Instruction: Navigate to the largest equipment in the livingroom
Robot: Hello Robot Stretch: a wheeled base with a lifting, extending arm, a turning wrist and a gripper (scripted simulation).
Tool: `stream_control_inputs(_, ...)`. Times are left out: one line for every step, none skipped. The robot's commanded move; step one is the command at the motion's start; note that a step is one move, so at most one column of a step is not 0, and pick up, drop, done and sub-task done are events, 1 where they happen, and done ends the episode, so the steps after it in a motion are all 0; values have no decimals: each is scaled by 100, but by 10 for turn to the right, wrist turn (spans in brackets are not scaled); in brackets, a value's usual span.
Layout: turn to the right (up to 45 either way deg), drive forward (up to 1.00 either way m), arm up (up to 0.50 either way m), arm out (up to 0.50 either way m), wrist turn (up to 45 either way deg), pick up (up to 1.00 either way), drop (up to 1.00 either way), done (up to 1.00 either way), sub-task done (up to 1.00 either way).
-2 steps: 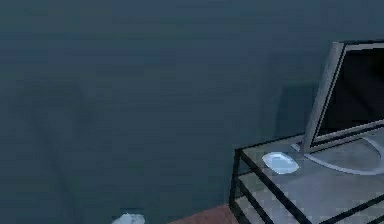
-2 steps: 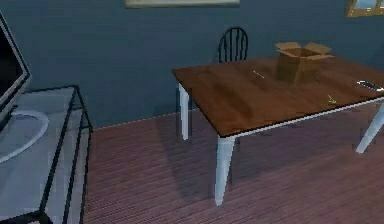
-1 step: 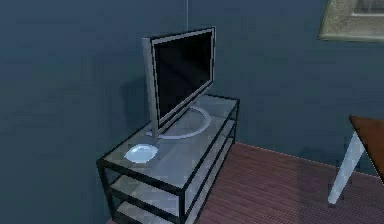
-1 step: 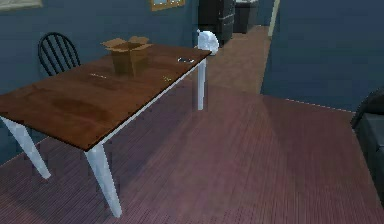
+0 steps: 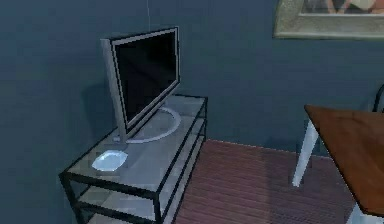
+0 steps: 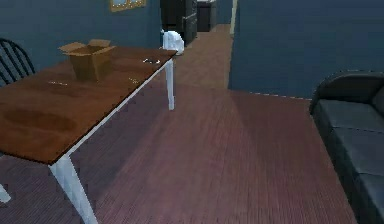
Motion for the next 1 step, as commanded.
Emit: stream_control_inputs(0,40,0,0,0,0,0,0,0)
